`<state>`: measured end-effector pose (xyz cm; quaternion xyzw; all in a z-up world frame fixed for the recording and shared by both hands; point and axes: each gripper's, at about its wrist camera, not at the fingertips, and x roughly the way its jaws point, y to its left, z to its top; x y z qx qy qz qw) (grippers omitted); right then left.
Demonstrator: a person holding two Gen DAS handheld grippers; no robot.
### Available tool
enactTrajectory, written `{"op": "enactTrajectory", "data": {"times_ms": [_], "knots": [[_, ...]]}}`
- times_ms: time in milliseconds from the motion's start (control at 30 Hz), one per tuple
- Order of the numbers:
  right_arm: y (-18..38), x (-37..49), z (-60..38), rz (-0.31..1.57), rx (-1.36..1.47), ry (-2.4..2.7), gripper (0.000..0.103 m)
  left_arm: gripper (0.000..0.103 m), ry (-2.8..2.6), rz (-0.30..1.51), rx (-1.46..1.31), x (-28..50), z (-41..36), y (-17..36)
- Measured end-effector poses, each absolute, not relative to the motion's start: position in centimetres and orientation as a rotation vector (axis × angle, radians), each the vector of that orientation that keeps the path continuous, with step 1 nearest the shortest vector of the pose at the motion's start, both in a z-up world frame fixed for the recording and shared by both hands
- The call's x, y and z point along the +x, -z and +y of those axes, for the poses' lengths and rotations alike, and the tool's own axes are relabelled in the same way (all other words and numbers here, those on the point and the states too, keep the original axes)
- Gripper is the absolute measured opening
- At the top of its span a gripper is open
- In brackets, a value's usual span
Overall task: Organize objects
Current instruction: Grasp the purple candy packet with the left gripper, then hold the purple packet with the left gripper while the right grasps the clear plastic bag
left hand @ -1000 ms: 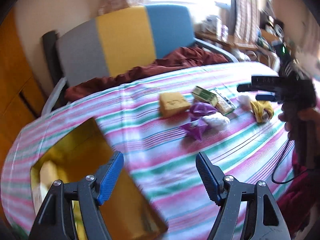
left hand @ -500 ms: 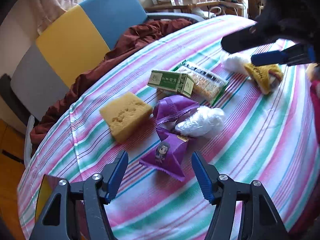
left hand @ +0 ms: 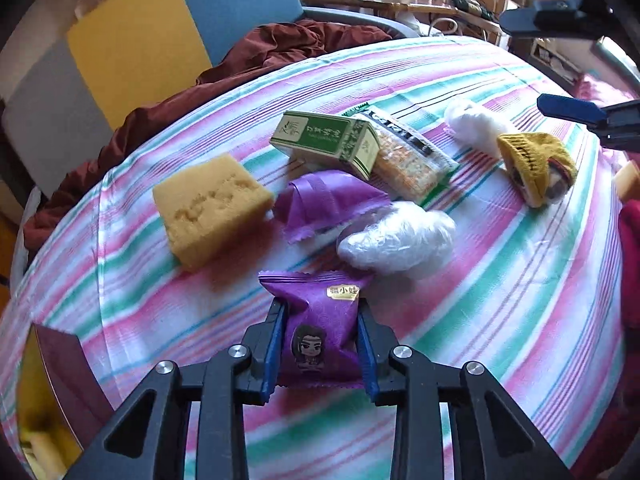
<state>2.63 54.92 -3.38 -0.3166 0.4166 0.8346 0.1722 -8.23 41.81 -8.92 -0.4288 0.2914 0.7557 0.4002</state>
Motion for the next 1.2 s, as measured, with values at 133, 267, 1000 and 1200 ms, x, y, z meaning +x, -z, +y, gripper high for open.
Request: {"op": "enactTrajectory", "data": {"times_ms": [133, 267, 1000, 1200], "knots": [[3.6, 4.5, 57.1, 1.298, -0.787, -2.301, 0.084, 0.033, -1.978, 0.627, -1.107, -5.3, 39.5, 9.0], [3.8, 6.2, 58.7, 1.393, -0.684, -2.245, 0.083, 0.033, -2.026, 0.55, -1.06, -2.1, 36.8, 9.2], [5.3, -2.4, 49.0, 0.885, -1.274, -2.526, 0.07, 0.034, -2.095, 0.422, -0.882, 0.1, 33.7, 10.7], [7.5, -5.6, 46.9, 0.986, -1.459, -2.497, 0.07, 0.034, -2.093, 0.396, -0.868, 0.1, 33.4, 10.8]]}}
